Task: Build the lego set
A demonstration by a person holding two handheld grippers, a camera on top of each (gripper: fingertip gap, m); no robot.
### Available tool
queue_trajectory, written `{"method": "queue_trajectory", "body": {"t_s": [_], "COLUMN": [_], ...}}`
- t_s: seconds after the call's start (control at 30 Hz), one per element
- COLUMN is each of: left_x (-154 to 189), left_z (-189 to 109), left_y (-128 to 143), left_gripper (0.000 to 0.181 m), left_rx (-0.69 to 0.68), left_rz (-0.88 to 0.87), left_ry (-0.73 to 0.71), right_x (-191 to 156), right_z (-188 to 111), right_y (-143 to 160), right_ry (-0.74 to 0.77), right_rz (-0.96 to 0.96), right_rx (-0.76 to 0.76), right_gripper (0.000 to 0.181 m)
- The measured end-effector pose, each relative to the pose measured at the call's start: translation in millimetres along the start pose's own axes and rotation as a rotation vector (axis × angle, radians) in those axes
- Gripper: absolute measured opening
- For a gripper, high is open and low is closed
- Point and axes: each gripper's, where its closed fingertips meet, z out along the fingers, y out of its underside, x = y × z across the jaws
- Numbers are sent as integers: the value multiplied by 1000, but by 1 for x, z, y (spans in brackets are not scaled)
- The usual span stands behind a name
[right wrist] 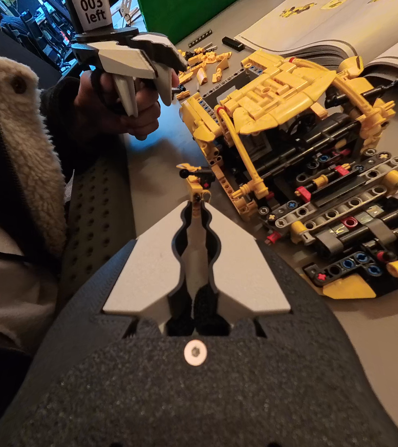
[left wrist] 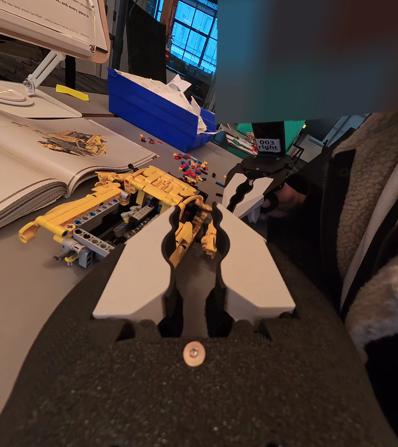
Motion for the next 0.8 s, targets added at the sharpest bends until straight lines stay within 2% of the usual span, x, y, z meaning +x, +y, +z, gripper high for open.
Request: {"method": "queue_trajectory", "body": {"t_s": [0.4,0.63,0.8], "left_x": [0,9,23], "left_z": [0,2,7], "left_y": [0,2,17], "left_gripper": [27,27,27], "left_rx": [-1,-18,-94], "left_rz": [3,43,124], "left_ry": [-2,11,28], "right_x": [3,3,6], "right_z": [-2,-20,-20], "right_y": [0,-21,-20], "right_ry": [11,-80,-48], "right_rz": [11,152,136], "right_rx": [0,151,142], "right_gripper": [5,0,0]}}
